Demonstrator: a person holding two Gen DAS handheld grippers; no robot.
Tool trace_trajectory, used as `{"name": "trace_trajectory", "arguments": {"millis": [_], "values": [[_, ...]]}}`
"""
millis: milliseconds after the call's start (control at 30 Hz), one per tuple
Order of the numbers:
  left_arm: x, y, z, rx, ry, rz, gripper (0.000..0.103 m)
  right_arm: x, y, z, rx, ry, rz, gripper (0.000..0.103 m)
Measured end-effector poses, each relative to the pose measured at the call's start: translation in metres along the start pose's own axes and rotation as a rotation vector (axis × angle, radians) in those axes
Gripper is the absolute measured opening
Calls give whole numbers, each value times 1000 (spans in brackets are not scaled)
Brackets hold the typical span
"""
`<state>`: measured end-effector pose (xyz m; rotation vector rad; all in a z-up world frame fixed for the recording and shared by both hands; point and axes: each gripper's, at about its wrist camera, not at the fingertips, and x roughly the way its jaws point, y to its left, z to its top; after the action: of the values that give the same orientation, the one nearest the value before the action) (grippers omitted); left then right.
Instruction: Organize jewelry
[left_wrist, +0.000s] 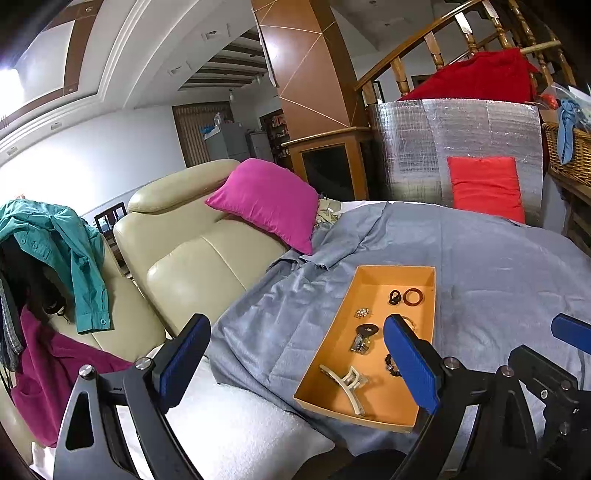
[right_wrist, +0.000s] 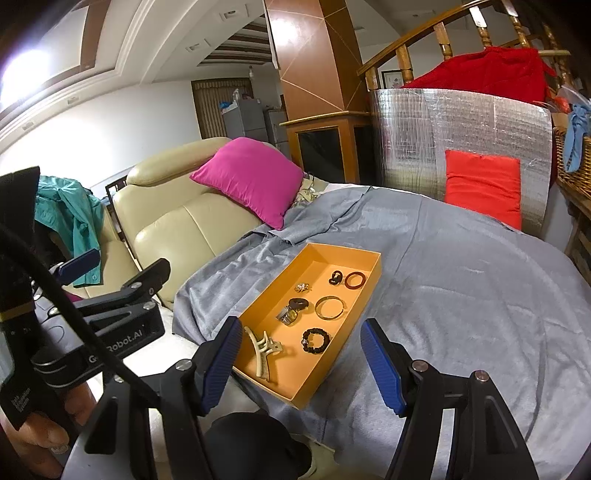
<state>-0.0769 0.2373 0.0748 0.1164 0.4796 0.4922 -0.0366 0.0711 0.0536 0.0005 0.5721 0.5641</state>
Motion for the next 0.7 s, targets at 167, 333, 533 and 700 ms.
{"name": "trace_trajectory", "arguments": {"millis": [167, 333, 533, 700], "values": [[0, 1, 0, -2, 2, -1, 95, -1, 0, -1, 8, -2, 3, 70], [0, 2, -1, -2, 2, 0, 95, -2, 1, 0, 7, -2, 3, 70], [0, 3, -1, 2, 4, 2, 95, -1, 3, 0, 5, 1, 7, 70], [4, 6, 0, 2, 7, 1, 95, 0, 4, 1, 8, 2, 11, 70]]}}
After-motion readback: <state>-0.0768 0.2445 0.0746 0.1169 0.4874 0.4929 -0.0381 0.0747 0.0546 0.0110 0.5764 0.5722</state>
